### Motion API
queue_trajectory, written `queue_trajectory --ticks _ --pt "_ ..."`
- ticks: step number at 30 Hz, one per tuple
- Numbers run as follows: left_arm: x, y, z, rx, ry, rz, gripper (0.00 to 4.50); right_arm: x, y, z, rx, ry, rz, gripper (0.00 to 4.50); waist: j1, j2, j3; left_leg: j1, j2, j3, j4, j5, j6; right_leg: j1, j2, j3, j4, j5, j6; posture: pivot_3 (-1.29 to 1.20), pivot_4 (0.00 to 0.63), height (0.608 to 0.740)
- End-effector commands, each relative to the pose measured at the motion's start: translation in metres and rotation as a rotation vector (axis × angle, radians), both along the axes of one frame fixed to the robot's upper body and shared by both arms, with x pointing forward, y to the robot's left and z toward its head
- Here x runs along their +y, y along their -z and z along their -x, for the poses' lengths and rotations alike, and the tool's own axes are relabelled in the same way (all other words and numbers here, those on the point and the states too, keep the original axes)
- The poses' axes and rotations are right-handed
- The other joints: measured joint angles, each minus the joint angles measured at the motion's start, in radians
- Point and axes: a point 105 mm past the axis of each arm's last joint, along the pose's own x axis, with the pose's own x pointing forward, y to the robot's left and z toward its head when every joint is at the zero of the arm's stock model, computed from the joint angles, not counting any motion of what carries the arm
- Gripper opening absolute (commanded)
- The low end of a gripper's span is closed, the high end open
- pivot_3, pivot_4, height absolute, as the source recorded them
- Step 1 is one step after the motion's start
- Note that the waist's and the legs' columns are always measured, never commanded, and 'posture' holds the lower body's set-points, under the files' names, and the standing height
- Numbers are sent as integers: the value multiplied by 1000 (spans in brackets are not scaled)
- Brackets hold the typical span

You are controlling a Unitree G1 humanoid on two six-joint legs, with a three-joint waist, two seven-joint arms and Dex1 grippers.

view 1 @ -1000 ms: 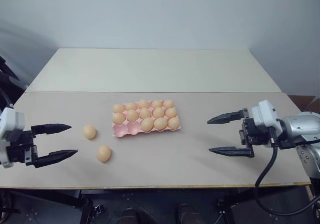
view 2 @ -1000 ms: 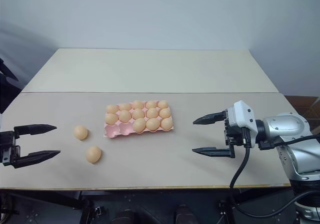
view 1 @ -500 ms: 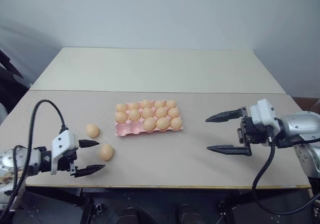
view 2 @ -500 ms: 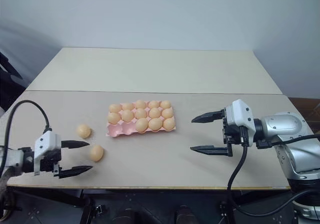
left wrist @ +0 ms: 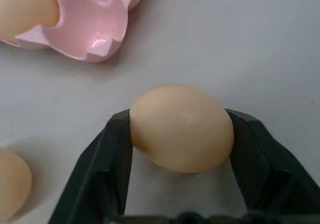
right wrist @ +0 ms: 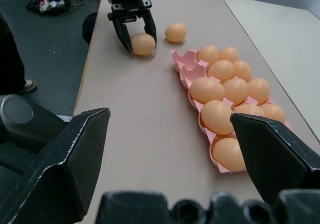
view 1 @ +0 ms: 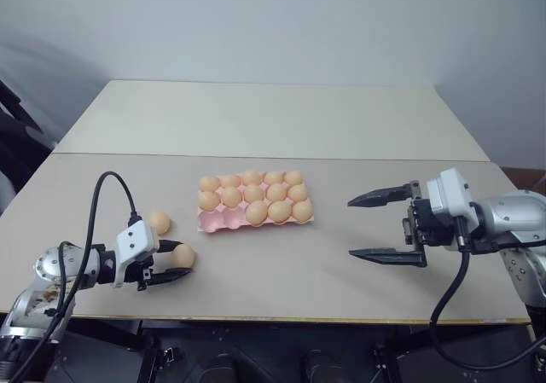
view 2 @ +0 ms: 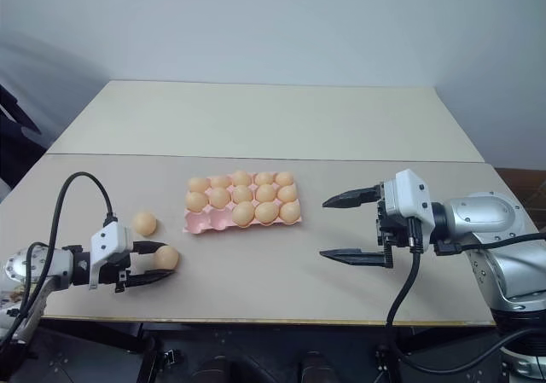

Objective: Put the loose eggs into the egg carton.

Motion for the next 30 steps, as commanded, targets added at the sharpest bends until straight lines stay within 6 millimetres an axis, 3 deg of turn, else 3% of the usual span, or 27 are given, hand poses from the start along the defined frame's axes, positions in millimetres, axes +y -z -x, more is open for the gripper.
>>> queue_trajectory --ticks 1,5,8,14,19,20,26,30 --pt "-7 -28 -1 -59 41 60 2393 0 -12 4 -54 -2 -15 4500 -1 0 0 0 0 0 0 0 0 0 0 0 0 0 0 0 150 740" --pt "-26 -56 -8 -119 67 183 2393 0 -12 2 -58 4 -20 4500 2 0 0 0 0 0 1 0 0 0 0 0 0 0 0 0 150 740" --pt "-41 -67 -21 -154 80 231 2393 2 -13 -1 -66 7 -21 4500 6 0 0 0 0 -1 2 0 0 1 0 -1 0 0 0 0 150 740" --pt "-61 -57 -66 -221 -24 222 2393 5 -16 -2 -86 18 -42 4500 5 0 0 0 -1 -1 3 0 0 2 0 0 0 0 0 0 150 740" --pt "-73 -45 -80 -194 -2 201 2393 7 -17 -1 -99 31 -54 4500 -2 0 0 -2 -1 -2 3 0 0 0 0 0 0 0 0 0 150 740" --pt "-75 -46 -80 -184 6 210 2940 6 -17 -1 -102 39 -56 4500 -2 0 0 -2 -1 -2 3 0 0 0 0 0 0 0 0 0 150 740" --pt "-73 -63 -79 -235 13 222 4476 6 -17 0 -106 52 -66 4500 2 0 0 -2 -1 -2 4 0 0 1 0 -1 0 0 0 0 150 740" --pt "-64 -86 -70 -272 23 266 4476 8 -16 0 -105 47 -70 4500 -1 0 0 -2 -1 -2 4 0 0 1 0 -1 0 0 0 0 150 740"
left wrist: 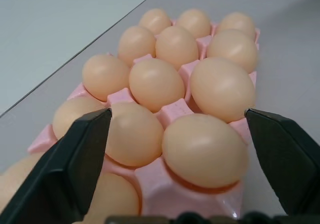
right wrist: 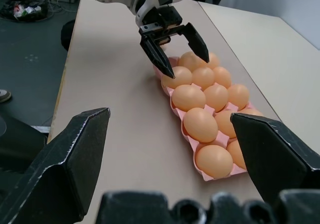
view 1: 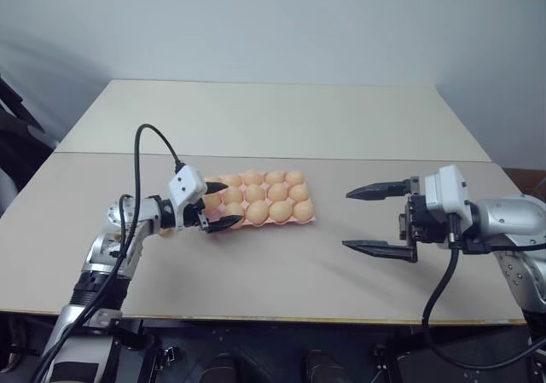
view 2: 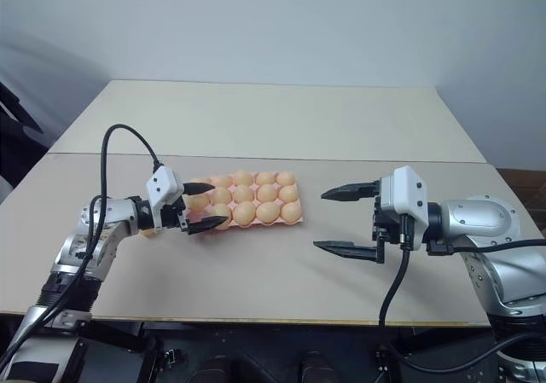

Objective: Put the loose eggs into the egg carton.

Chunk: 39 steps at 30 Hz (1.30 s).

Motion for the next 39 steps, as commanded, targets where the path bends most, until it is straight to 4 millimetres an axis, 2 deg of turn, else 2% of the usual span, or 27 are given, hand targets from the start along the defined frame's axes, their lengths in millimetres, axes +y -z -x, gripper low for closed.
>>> queue_trajectory --ticks 1,5,11,14,20,25,33,36,39 --pt "13 -39 12 -88 18 56 4476 3 -10 4 -57 -19 -16 4500 -2 0 0 0 0 0 0 0 0 0 0 0 0 0 0 0 150 740" --pt "48 -49 31 -85 -25 27 4476 2 -10 2 -53 -28 -19 4500 -10 0 0 1 0 0 -1 0 0 0 0 0 0 0 0 0 150 740" --pt "102 -54 76 -41 -112 16 4476 0 -9 -1 -34 -34 -30 4500 -7 0 0 1 1 1 -1 0 0 0 0 0 0 0 0 0 150 740" --pt "113 -54 100 -2 -126 18 4476 -2 -7 -3 -23 -32 -26 4500 -5 0 0 0 1 1 -1 0 0 -1 0 0 -1 0 0 0 150 740" --pt "124 -53 132 48 -187 -7 4476 -9 -4 -4 9 -34 -13 4500 4 0 0 1 1 1 -1 0 0 0 0 -1 0 0 0 0 150 740" --pt "126 -51 138 57 -220 -3 4476 -10 -3 -3 18 -41 -9 4500 1 0 0 1 1 1 -2 0 0 0 0 -1 -1 0 0 0 150 740" --pt "122 -50 134 60 -227 13 4476 -10 -4 -3 14 -40 -9 4500 1 0 0 1 1 2 -2 0 0 0 0 0 -1 0 0 0 150 740" --pt "127 -47 126 58 -269 8 4476 -10 -4 -2 11 -39 -8 4500 1 0 0 2 1 2 -2 0 0 0 0 0 -1 0 0 0 150 740" --pt "139 -40 110 92 -382 -6 4476 -10 -5 -2 6 -38 -8 4500 2 0 0 2 1 2 -2 0 0 0 0 0 0 0 0 0 150 740"
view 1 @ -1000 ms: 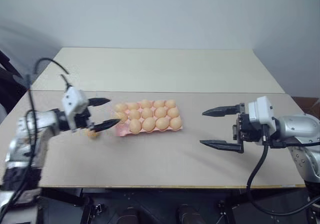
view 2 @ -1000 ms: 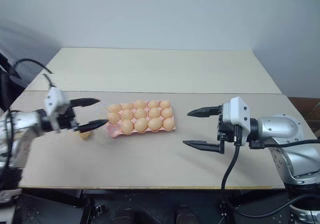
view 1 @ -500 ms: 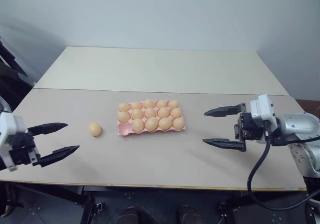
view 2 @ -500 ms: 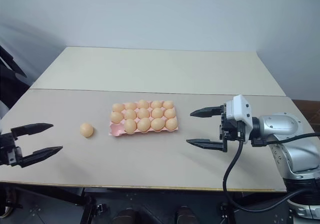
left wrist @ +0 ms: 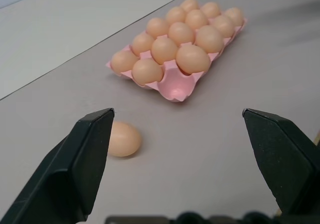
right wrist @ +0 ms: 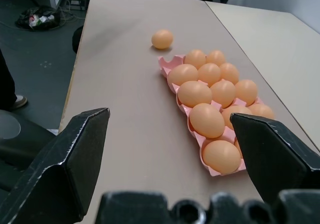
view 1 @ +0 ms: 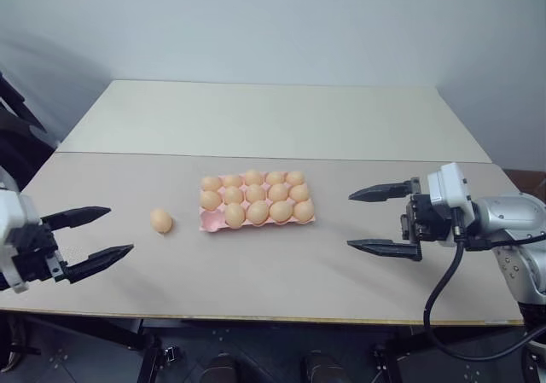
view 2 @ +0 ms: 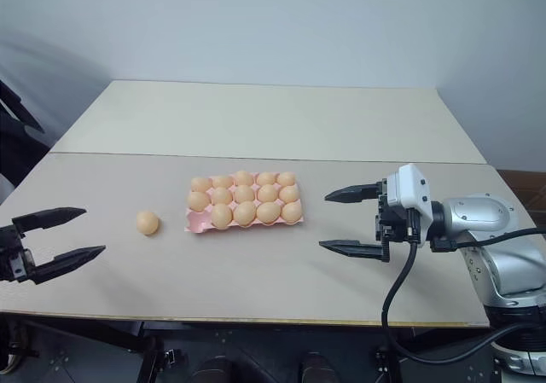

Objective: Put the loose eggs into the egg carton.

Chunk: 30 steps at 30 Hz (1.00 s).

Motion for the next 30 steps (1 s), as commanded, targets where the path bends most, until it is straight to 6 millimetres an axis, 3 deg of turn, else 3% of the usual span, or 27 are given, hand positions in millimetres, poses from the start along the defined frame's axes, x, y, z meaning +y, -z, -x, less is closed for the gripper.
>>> queue_trajectory --ticks 1,4,15,22,25,30 --pt "15 8 -19 41 -139 -60 4476 -1 -11 4 -57 -2 -1 4500 0 0 0 0 0 0 0 0 0 0 0 0 0 0 0 0 150 740" --pt "20 20 -31 67 -200 -101 4476 0 -12 4 -66 2 -4 4500 -1 0 0 0 0 0 0 0 0 0 0 0 0 0 0 0 150 740" --pt "4 58 -83 122 -300 -78 4476 4 -16 10 -95 -5 -15 4500 0 0 0 -1 0 0 0 0 0 0 0 0 0 0 0 0 150 740" --pt "-4 72 -98 174 -321 -81 4476 6 -20 14 -117 -7 -15 4500 -3 0 0 -1 0 0 0 0 0 -1 0 0 0 0 0 0 150 740" --pt "-6 77 -102 194 -321 -83 3887 6 -21 15 -123 -9 -17 4500 -1 0 0 -1 -1 0 0 0 0 0 0 0 0 0 0 0 150 740" --pt "-7 78 -108 186 -330 -71 2254 7 -20 15 -126 -8 -19 4500 0 0 0 -1 -1 -1 0 0 0 0 0 0 0 0 0 0 150 740"
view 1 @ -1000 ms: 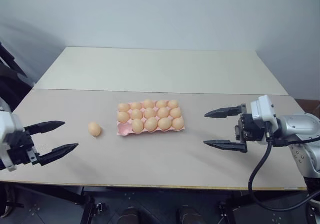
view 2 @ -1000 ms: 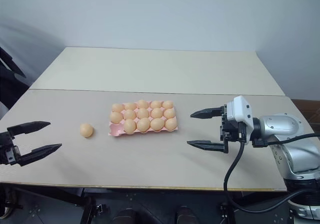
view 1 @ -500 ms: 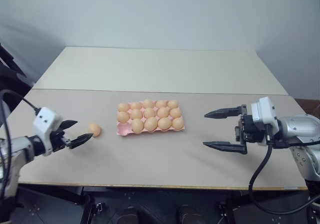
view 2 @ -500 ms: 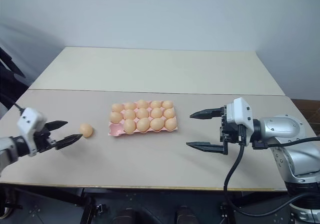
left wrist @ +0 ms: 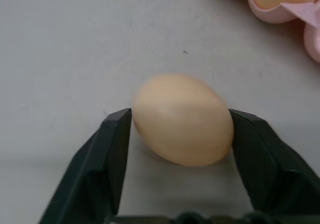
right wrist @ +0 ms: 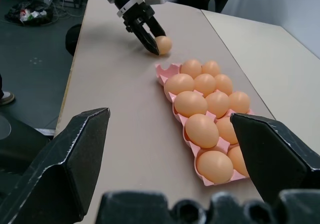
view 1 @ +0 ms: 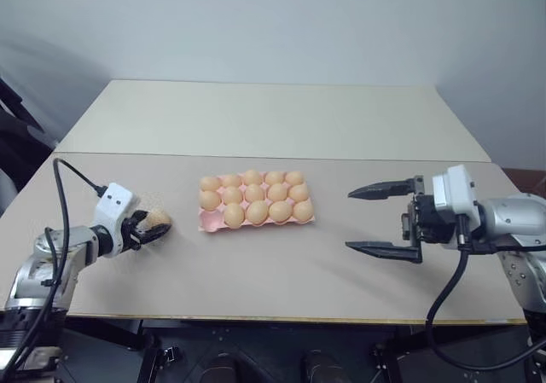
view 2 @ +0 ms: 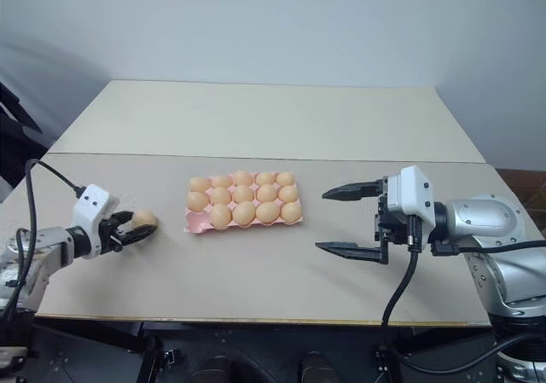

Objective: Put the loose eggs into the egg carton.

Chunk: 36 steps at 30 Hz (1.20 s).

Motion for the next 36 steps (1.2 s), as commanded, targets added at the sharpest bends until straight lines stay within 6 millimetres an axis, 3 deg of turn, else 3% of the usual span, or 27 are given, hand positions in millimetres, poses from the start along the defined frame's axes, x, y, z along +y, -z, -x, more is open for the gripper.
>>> queue_trajectory --ticks 1,7,11,17,23,27,31,36 --pt "1 -8 -4 -34 -1 -19 2076 1 -11 5 -53 -14 -16 4500 0 0 0 0 0 0 0 0 0 0 0 0 0 0 0 0 150 740" --pt "-8 -40 -3 -162 92 -18 1846 1 -11 5 -53 -10 -19 4500 0 0 0 0 0 0 0 0 0 0 0 0 0 0 0 0 150 740" --pt "-40 -71 3 -274 293 112 1846 2 -10 4 -53 -11 -22 4500 2 0 0 0 0 0 0 0 0 0 0 0 0 0 0 0 150 740" --pt "-75 -60 0 -226 459 126 1846 3 -11 3 -57 -9 -25 4500 1 0 0 0 0 0 0 0 0 1 0 0 0 0 0 0 150 740" --pt "-82 -43 -8 -176 498 84 1846 2 -11 5 -58 5 -27 4500 -4 0 0 0 0 0 1 0 0 0 0 0 0 0 0 0 150 740" --pt "-87 -38 -9 -152 525 93 3128 1 -10 6 -55 18 -28 4500 -1 0 0 0 0 0 1 0 0 0 0 0 0 0 0 0 150 740" --pt "-87 -45 -10 -180 534 101 4461 1 -11 6 -56 22 -31 4500 0 0 0 0 0 0 1 0 0 0 0 0 0 0 0 0 150 740" --pt "-73 -57 -7 -218 507 107 4485 1 -10 6 -55 23 -33 4500 -3 0 0 0 0 0 1 0 0 0 0 0 0 0 0 0 150 740"
